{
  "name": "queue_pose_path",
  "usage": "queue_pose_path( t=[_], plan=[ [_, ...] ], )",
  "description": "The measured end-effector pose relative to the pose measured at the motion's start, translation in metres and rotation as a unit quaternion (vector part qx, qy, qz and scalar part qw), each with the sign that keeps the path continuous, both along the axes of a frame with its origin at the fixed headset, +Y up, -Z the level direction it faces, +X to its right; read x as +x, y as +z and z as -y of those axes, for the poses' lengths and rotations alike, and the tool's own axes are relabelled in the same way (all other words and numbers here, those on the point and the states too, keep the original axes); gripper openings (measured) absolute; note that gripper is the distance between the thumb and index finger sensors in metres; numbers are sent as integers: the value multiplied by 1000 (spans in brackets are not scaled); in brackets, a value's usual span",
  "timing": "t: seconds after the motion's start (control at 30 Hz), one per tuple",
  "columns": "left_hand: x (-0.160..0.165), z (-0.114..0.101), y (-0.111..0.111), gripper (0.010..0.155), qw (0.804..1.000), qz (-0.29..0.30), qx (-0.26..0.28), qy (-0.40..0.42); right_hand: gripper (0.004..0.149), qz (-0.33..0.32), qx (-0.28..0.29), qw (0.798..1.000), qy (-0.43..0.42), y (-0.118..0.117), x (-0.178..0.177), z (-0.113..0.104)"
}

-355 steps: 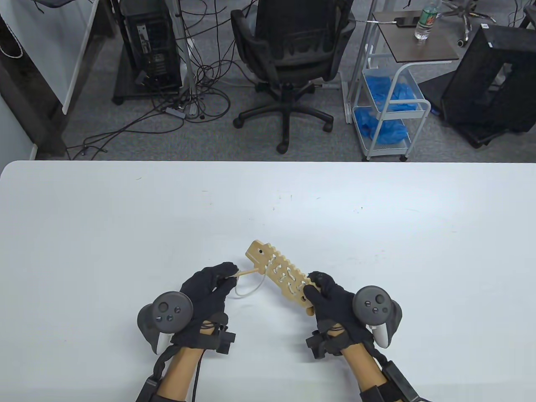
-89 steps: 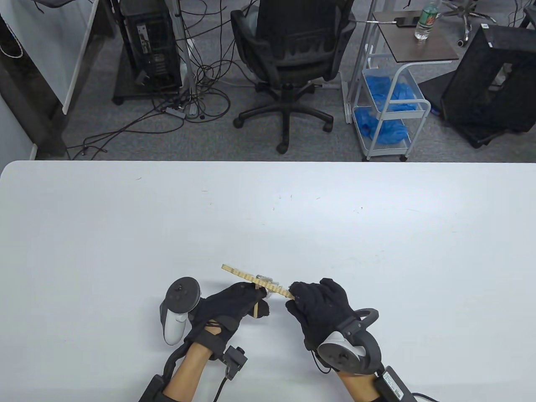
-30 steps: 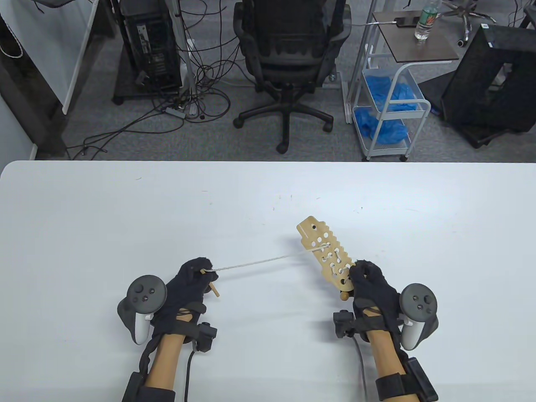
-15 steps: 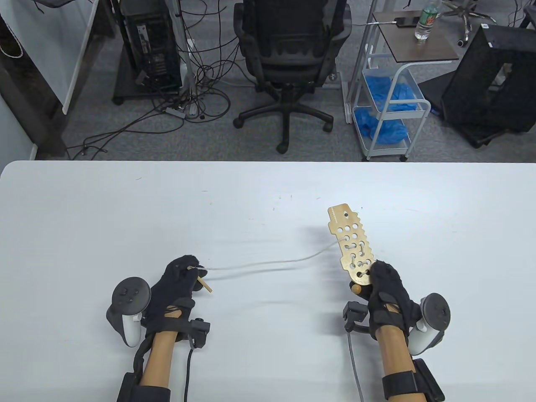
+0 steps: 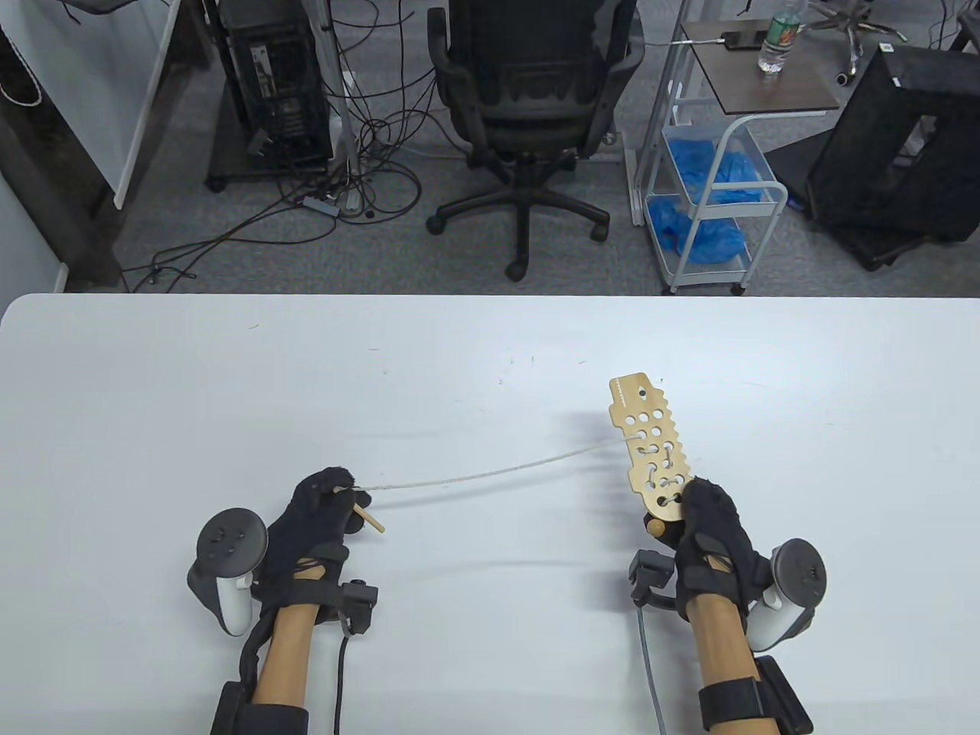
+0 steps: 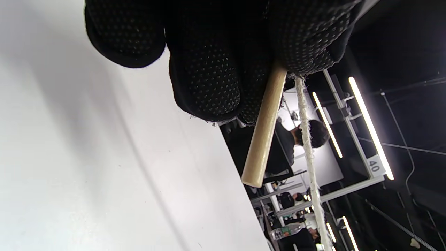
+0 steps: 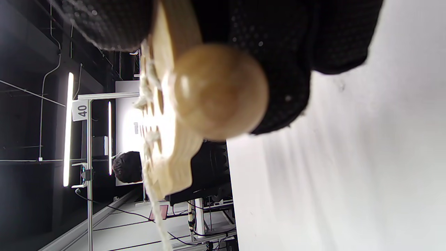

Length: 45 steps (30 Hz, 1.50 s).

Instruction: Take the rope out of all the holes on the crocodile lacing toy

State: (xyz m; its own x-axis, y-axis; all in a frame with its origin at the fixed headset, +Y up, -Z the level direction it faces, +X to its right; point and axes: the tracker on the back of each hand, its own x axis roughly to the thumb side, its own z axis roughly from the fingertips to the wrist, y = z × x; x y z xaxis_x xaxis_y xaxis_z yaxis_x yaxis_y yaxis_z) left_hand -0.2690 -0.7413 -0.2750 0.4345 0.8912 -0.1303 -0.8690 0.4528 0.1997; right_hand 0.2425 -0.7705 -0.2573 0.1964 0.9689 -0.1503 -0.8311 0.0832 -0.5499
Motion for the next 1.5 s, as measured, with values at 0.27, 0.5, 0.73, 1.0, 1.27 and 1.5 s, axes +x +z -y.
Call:
queue_pose_path(
  t=[0.27, 0.5, 0.73, 1.0, 1.27, 1.5],
  plan=[
    [16, -11, 1, 44, 998, 36, 49, -28, 45, -29, 2, 999, 24, -1, -14, -2],
    [37, -22, 4, 42, 991, 77, 94, -61, 45, -99, 14, 994, 53, 0, -45, -7],
    [60, -31, 9, 42, 981, 118, 122, -93, 45, -176, 30, 977, 116, 4, -79, -16],
    [78, -36, 15, 41, 972, 144, 141, -120, 45, -227, 54, 956, 178, 8, -103, -20],
    [89, -46, 25, 42, 955, 110, 167, -216, 45, -252, 68, 942, 213, 11, -114, -23],
    [98, -52, 30, 42, 938, 104, 181, -275, 45, -258, 70, 939, 219, 11, -117, -22]
  ],
)
